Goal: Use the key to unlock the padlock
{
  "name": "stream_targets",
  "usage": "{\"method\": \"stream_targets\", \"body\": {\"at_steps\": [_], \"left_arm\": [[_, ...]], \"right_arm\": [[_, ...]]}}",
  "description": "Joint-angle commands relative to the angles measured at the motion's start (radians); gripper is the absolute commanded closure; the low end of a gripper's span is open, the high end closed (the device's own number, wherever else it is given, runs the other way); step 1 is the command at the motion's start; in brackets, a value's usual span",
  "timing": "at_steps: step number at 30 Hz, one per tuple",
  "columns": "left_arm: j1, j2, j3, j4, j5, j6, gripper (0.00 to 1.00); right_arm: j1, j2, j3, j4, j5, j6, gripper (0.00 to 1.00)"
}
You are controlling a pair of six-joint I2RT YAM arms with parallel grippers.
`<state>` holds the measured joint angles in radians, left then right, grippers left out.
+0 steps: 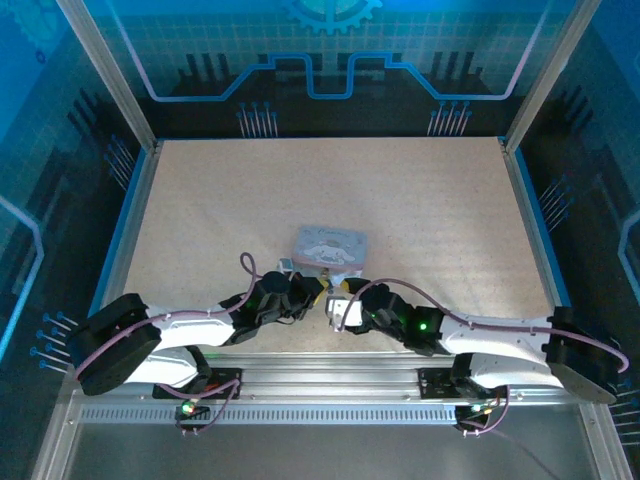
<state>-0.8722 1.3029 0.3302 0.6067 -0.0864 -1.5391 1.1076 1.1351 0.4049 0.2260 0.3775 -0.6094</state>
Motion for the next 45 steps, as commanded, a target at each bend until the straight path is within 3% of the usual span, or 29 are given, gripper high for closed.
{"method": "stream_targets", "body": {"at_steps": [1,11,24,45], "left_arm": [[0.010,-0.034,0.025,0.015,-0.004,-0.004,1.00],[0.019,-0.036,0.024,0.017,0.006,-0.009,1.00],[0.023,-0.033,0.026,0.016,0.013,-0.010,1.00],[0.025,-0.024,0.026,0.025,0.024,-0.012,1.00]], "right_arm": [[0.014,0.029,0.040,0.094,0.031,0.004,0.42],[0.021,0.076,0.050,0.126,0.028,0.051,0.65],[0.023,0.129,0.058,0.169,0.038,0.048,0.69],[0.021,0.229,0.064,0.270,0.126,0.045,0.93]]}}
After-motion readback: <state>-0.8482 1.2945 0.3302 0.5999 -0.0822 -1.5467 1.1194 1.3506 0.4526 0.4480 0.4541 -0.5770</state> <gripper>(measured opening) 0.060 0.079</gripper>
